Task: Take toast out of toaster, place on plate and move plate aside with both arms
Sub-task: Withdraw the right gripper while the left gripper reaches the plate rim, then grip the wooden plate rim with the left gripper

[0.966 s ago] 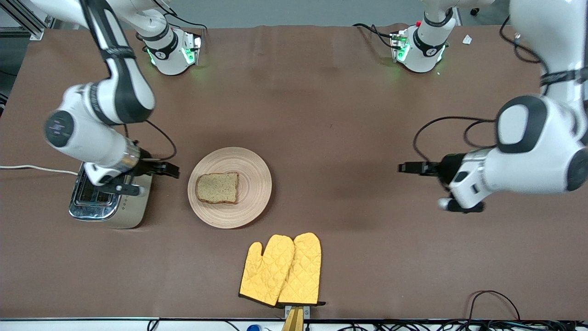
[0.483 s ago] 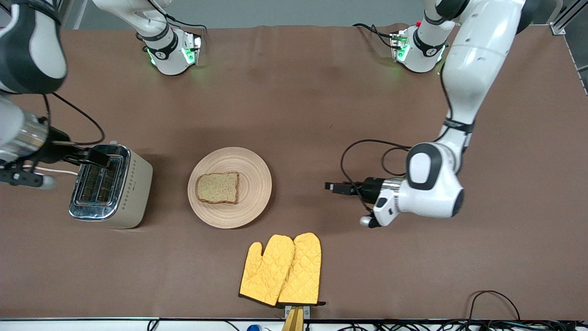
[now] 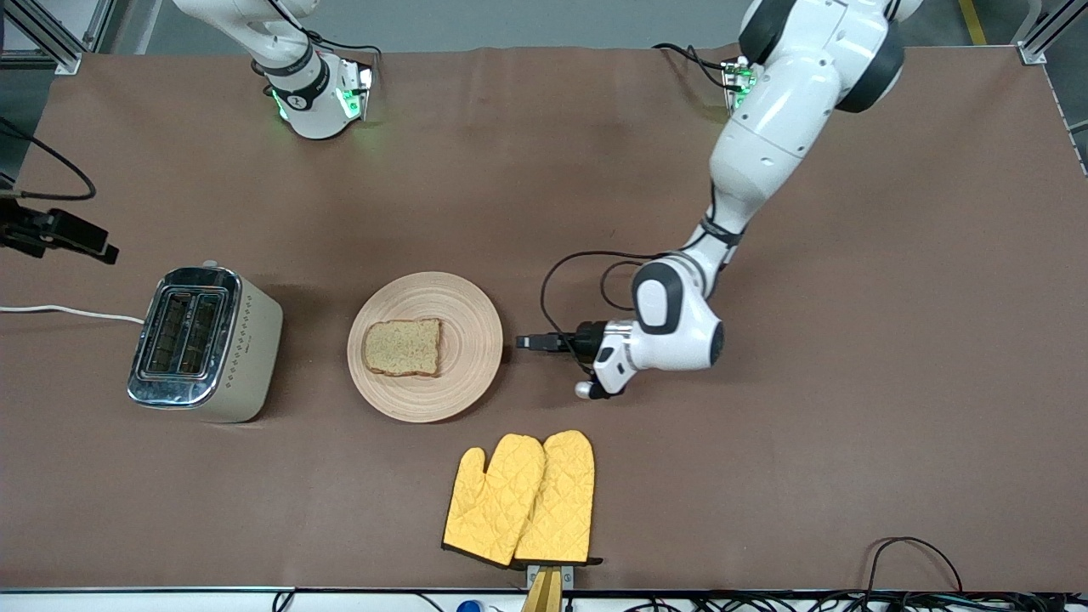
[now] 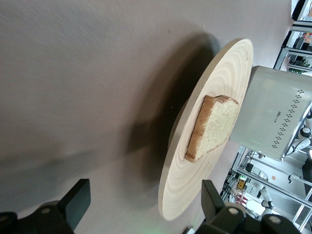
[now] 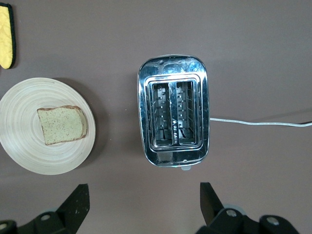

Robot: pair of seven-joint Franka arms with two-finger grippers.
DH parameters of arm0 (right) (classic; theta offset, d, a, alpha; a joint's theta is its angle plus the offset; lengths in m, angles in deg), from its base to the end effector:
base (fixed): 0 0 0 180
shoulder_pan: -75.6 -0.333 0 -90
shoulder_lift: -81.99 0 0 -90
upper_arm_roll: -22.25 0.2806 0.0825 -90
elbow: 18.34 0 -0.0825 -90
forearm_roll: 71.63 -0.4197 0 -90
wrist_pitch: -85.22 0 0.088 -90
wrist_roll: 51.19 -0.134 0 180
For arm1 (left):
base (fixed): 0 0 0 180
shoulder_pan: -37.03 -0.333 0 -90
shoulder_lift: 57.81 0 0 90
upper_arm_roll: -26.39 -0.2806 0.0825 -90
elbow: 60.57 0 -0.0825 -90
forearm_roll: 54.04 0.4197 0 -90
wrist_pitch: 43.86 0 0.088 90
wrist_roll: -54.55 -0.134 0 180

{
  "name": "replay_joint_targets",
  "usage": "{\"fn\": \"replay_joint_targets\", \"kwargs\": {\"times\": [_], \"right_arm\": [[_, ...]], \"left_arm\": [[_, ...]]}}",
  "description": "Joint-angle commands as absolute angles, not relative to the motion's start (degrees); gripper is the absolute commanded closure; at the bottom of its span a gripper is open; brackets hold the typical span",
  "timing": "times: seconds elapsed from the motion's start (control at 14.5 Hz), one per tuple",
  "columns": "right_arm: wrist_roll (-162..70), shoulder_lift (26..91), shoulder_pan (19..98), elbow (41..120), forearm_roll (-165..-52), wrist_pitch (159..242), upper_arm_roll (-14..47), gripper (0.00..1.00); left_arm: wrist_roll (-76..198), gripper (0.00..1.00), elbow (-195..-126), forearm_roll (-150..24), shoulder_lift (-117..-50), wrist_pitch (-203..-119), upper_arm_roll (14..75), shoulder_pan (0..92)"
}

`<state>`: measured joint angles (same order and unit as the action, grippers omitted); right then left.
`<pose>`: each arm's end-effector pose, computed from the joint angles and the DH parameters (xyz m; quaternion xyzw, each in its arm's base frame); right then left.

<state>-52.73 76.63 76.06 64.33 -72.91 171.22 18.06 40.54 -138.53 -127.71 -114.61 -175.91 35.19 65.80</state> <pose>0.6065 -0.0444 0.5647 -0.9984 0.0533 0.0174 0.0082 0.5757 -0.4699 0.0745 0.8700 0.0629 -0.1254 0.4727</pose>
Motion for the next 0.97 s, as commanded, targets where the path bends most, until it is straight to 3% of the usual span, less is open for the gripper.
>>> {"fn": "replay_joint_targets", "kwargs": {"times": [0.0, 0.34, 0.48, 0.55, 0.69, 0.9], "right_arm": [[-51.8, 77.3, 76.7, 64.6, -71.9, 170.3, 19.0, 0.0], [-51.5, 78.0, 76.1, 65.7, -71.6, 169.7, 19.2, 0.0], [-51.3, 78.2, 76.0, 65.7, -68.6, 169.0, 19.4, 0.0], [-51.2, 78.2, 76.1, 65.7, -68.5, 168.9, 19.4, 0.0], [-51.2, 78.2, 76.0, 65.7, -68.4, 168.9, 19.4, 0.0], [-51.3, 78.1, 76.0, 65.6, -68.4, 168.8, 19.4, 0.0]], "left_arm": [[40.1, 0.0, -131.9, -130.4, -119.1, -178.2, 35.1, 68.0], [40.5, 0.0, -130.9, -135.1, -119.9, -182.1, 35.2, 72.0], [40.2, 0.06, -130.5, -136.0, -120.0, -184.3, 35.1, 73.3], [39.6, 0.17, -130.5, -136.0, -120.0, -184.4, 34.9, 73.4], [33.9, 0.51, -130.6, -136.0, -120.1, -184.4, 34.7, 73.4], [29.9, 0.91, -130.7, -136.0, -120.7, -184.4, 34.7, 73.2]]}}
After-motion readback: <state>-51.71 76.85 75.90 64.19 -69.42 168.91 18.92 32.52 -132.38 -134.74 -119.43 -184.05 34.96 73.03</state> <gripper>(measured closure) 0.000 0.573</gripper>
